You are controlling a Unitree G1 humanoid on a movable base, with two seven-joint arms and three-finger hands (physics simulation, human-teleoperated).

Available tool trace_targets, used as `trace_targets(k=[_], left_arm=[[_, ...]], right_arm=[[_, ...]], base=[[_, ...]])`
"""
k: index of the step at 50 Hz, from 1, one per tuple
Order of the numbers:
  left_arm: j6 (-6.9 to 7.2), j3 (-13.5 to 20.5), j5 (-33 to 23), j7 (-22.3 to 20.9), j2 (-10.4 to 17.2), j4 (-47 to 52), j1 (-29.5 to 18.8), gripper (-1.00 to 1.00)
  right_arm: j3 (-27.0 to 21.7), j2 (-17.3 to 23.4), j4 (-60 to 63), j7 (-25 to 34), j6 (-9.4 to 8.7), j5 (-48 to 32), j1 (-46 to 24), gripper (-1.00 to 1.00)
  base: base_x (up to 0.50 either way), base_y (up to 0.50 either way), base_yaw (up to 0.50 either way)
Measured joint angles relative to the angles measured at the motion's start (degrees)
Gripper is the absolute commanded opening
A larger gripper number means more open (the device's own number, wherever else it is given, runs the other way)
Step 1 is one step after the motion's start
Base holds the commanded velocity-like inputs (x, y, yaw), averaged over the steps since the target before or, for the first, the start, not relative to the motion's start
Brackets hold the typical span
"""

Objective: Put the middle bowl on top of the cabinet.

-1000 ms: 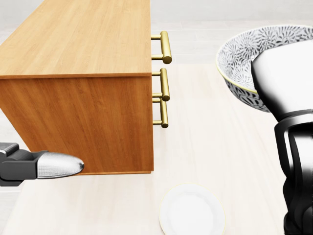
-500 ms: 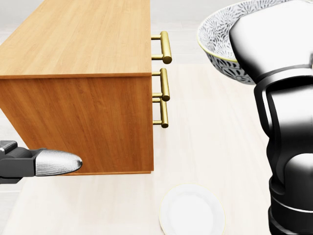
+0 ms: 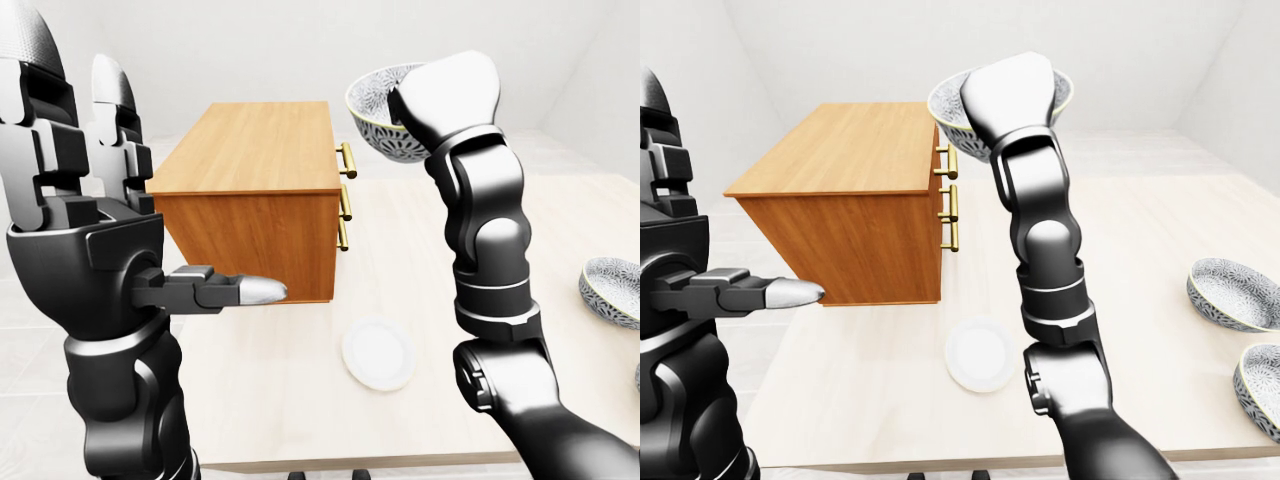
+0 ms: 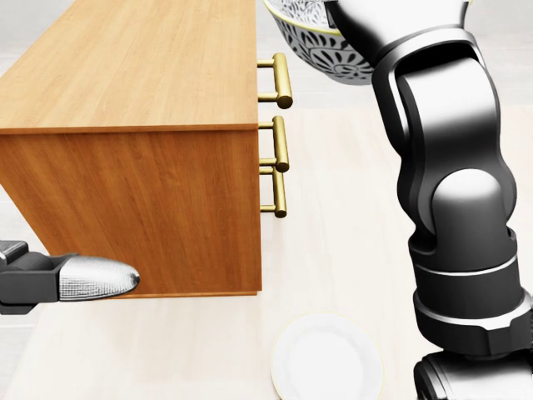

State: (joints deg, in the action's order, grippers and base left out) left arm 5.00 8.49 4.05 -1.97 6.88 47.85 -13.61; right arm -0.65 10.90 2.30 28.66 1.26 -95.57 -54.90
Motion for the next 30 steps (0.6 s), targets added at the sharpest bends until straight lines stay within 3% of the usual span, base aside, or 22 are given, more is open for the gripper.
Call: trace_targets(k=[30], left_arm=[[0.0,0.0,0.56,-0.5,0.06,-1.19,-0.44,1.0]], right_arm=[[3.45,-8.11,-41.79,-22.11,-2.89,7.13,-24.04,-1.0]], base=[[0.0,0.0,0.0]])
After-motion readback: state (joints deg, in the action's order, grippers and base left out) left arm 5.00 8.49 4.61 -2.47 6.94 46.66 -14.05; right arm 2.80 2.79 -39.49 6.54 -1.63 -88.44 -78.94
